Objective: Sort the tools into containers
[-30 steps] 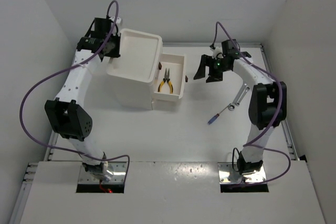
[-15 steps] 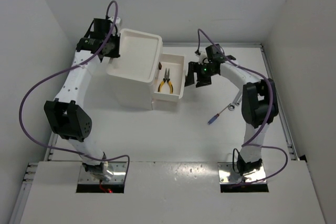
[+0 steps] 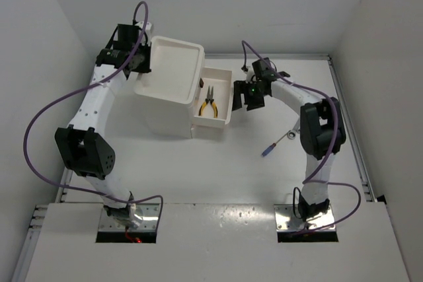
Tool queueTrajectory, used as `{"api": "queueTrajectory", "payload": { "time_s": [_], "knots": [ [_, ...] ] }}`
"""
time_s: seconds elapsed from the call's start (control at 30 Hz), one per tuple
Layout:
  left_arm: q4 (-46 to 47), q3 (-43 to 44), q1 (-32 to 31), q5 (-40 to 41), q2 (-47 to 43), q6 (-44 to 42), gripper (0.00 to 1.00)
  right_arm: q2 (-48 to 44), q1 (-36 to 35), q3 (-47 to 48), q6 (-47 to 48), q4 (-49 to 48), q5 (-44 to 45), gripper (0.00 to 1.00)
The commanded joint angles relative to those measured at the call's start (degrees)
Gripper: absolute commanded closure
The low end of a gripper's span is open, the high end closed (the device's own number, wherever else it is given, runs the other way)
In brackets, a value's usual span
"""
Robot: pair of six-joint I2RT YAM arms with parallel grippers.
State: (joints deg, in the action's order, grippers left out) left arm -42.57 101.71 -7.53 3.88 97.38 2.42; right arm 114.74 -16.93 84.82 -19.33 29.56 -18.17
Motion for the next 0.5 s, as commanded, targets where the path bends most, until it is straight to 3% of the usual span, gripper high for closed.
{"api": "queueTrajectory", "payload": {
  "time_s": [0.0,0.47],
  "knots": [
    [-3.7,-2.0,-0.5,-1.9,-0.2,0.1,1.0,0.8,-3.5,3.2,-0.6,-5.4,-0.1,0.26],
    [-3.7,-3.0,-2.1,-3.5,-0.2,-0.4,1.0,2.9,-6.5,6.9,-4.3,-9.8,-5.6,0.28]
  ]
}}
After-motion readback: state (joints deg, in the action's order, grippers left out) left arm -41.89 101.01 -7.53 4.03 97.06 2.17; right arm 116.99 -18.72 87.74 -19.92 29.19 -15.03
